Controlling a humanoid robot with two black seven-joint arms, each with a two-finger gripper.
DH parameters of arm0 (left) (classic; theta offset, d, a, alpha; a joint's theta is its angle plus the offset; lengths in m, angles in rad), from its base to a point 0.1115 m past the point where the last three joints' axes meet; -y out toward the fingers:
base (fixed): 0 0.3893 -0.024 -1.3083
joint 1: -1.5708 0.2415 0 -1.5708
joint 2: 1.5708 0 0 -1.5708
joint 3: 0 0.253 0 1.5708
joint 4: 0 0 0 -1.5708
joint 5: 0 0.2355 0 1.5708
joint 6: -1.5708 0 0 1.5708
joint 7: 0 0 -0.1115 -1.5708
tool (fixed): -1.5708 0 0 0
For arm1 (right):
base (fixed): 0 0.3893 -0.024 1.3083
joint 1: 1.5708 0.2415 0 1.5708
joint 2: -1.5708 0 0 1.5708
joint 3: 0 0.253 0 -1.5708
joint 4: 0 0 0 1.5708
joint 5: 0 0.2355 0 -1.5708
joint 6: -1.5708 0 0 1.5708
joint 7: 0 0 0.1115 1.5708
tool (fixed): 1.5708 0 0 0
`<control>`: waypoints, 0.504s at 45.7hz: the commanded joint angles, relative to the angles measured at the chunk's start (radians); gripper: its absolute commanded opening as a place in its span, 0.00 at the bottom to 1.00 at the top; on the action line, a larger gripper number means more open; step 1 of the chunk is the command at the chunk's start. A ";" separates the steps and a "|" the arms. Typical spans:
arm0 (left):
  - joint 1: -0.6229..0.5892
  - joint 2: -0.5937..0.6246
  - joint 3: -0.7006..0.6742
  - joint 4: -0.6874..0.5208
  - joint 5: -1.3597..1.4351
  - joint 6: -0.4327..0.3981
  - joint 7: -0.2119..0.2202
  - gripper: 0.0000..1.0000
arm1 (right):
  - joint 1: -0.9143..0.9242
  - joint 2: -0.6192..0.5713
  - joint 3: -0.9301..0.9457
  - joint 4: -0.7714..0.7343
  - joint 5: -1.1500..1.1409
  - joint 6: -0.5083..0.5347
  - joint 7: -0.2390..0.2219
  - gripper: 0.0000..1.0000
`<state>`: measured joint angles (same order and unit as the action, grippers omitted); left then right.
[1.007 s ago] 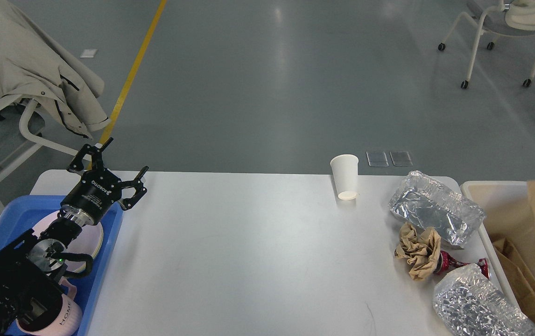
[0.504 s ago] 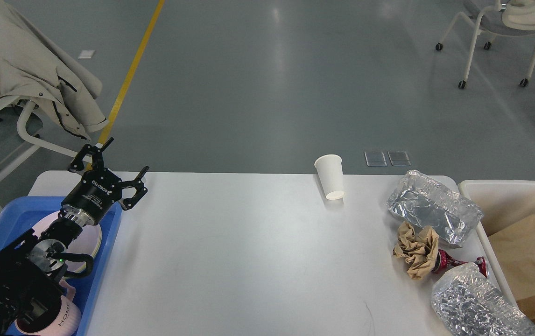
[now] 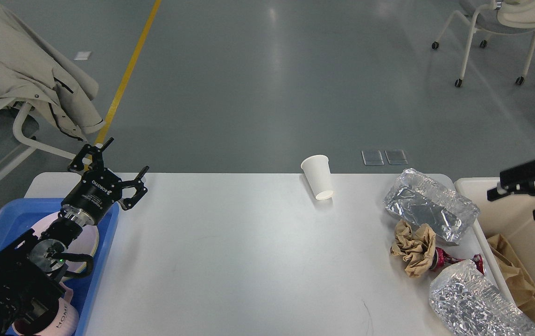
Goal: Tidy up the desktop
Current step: 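Return the right gripper and lower it toward the crumpled foil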
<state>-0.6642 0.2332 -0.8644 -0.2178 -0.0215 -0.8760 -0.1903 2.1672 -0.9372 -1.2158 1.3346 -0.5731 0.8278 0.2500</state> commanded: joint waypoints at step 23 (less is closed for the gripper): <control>0.000 0.000 -0.001 0.000 0.000 0.000 0.000 1.00 | 0.131 0.110 0.067 -0.083 -0.103 0.027 -0.014 1.00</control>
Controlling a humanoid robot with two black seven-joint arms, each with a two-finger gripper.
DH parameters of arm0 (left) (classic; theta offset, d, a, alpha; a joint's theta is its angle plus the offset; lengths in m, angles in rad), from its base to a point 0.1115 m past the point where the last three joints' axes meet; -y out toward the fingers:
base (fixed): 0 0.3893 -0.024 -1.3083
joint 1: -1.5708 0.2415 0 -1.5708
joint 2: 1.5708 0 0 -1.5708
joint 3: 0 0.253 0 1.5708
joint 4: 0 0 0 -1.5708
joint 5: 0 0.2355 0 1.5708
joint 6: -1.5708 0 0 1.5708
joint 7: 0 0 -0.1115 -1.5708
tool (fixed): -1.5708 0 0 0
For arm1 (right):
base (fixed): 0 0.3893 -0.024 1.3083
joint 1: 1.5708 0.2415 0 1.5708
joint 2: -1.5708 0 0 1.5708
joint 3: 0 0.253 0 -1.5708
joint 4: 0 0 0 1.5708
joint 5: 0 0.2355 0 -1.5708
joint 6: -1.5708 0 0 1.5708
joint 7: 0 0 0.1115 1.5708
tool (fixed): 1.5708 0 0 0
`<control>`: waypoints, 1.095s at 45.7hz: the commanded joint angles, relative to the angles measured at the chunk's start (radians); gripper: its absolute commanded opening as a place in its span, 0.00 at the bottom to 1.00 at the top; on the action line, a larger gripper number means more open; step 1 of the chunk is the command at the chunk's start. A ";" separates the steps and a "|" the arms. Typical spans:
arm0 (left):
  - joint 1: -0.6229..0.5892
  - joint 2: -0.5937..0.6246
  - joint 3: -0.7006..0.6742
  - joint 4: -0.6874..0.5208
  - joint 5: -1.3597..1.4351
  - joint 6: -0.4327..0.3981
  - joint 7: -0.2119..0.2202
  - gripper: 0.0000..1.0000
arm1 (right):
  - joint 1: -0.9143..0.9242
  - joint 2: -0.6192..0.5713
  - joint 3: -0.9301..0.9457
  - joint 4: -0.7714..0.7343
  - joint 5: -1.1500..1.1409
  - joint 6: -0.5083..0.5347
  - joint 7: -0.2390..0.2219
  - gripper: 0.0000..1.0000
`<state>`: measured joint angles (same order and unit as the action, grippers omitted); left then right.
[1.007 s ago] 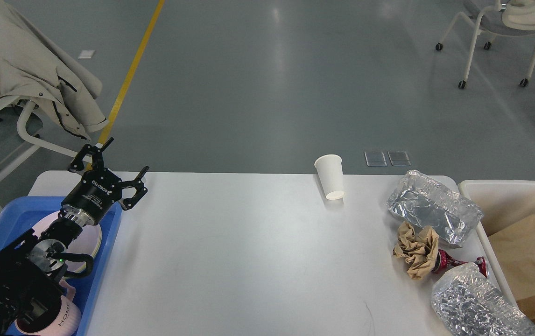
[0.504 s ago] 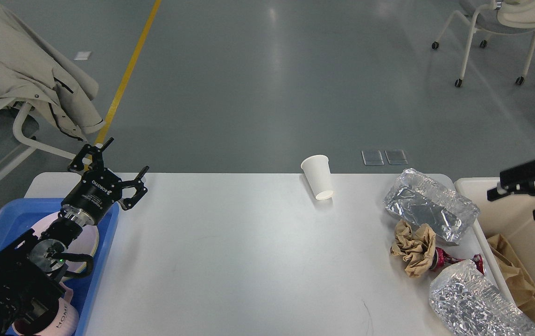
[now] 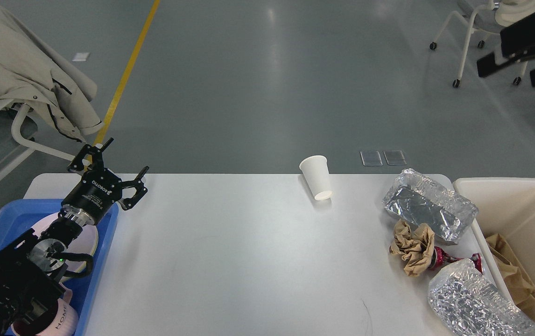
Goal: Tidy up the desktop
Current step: 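Return the right gripper and lower it toward the crumpled foil, then grasp the crumpled foil with the right gripper and drop it in the white bin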
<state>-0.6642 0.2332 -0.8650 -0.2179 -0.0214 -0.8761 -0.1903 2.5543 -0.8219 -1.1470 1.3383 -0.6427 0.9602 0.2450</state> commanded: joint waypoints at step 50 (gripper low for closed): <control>0.000 0.000 0.000 0.000 0.000 0.000 0.000 1.00 | -1.683 0.518 0.343 -1.045 0.505 -0.905 -0.171 0.76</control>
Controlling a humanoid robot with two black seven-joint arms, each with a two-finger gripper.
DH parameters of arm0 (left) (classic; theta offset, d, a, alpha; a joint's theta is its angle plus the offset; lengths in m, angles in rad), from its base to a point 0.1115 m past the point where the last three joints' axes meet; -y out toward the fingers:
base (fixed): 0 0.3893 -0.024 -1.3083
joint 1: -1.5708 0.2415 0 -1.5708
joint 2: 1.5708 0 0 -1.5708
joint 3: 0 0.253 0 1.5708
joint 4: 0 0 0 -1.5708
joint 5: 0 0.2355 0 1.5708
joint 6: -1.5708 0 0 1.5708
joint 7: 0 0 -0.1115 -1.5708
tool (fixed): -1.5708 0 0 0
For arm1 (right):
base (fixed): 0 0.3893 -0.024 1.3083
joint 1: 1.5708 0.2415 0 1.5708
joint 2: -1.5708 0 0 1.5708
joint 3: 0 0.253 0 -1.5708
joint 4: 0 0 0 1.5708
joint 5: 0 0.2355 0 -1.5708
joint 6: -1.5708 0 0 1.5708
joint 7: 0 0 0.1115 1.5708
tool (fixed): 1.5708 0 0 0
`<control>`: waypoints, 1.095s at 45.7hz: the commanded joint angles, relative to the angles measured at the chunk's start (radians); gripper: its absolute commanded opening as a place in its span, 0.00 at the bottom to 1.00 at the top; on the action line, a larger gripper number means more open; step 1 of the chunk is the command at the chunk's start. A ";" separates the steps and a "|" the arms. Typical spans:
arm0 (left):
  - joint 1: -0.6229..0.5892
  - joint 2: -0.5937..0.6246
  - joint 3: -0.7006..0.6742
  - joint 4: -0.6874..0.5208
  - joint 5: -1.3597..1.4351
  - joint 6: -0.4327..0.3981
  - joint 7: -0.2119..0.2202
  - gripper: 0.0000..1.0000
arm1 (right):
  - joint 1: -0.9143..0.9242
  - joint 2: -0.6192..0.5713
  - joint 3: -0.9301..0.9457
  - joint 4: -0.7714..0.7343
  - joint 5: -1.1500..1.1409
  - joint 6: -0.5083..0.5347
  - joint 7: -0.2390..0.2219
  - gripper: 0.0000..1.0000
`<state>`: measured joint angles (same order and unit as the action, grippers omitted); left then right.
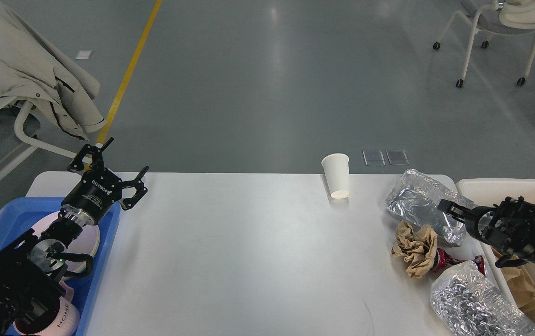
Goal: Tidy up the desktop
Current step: 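Grasp the crumpled foil with the right gripper and drop it in the white bin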
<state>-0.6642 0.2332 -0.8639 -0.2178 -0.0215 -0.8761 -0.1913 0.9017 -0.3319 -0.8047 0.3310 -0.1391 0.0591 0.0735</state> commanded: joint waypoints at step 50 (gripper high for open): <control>0.000 0.000 -0.001 0.000 0.000 0.000 0.001 1.00 | 0.639 -0.397 -0.178 0.471 -0.124 0.286 0.023 0.00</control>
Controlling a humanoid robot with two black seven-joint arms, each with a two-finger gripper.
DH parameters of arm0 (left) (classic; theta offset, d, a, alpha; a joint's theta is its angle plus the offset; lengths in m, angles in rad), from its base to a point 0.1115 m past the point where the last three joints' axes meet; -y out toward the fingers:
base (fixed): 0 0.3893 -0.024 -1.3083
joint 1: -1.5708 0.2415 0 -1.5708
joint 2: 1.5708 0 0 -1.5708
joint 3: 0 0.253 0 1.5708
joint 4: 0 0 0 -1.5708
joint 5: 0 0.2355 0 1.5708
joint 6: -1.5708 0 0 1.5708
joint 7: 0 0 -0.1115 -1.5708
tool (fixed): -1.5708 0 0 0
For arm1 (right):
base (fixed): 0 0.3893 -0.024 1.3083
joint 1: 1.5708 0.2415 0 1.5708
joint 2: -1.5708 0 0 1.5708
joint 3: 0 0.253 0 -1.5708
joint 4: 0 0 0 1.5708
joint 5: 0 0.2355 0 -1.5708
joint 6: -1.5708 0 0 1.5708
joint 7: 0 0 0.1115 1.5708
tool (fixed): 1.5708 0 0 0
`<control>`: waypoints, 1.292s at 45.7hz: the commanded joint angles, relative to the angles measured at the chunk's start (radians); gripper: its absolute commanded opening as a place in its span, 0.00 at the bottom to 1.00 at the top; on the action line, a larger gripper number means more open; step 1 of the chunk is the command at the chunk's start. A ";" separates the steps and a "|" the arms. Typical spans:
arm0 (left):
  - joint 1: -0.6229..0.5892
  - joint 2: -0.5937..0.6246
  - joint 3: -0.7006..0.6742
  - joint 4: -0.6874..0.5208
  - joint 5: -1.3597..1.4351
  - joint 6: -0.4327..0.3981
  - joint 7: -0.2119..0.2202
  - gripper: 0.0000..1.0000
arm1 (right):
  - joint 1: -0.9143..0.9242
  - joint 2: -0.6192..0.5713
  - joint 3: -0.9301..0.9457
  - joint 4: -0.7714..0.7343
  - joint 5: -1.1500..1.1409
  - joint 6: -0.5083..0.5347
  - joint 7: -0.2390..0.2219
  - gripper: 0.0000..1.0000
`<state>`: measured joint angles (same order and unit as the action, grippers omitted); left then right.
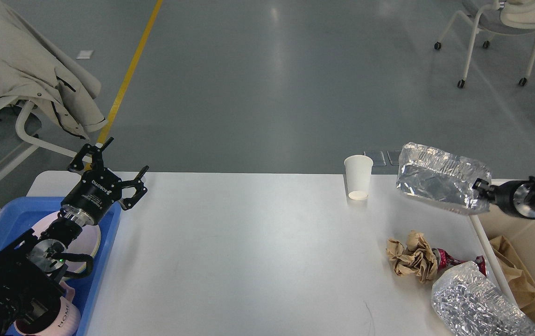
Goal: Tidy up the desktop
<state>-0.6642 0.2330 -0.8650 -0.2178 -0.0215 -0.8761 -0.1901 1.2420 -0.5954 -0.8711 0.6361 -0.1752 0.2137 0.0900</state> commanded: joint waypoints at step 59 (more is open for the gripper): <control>0.000 0.000 0.001 0.000 0.000 0.000 -0.002 1.00 | -0.621 -0.026 0.035 -0.538 -0.139 -0.108 0.090 0.00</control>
<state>-0.6642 0.2332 -0.8637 -0.2176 -0.0215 -0.8754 -0.1919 0.6499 -0.6430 -0.8545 0.1005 -0.3157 0.1368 0.1936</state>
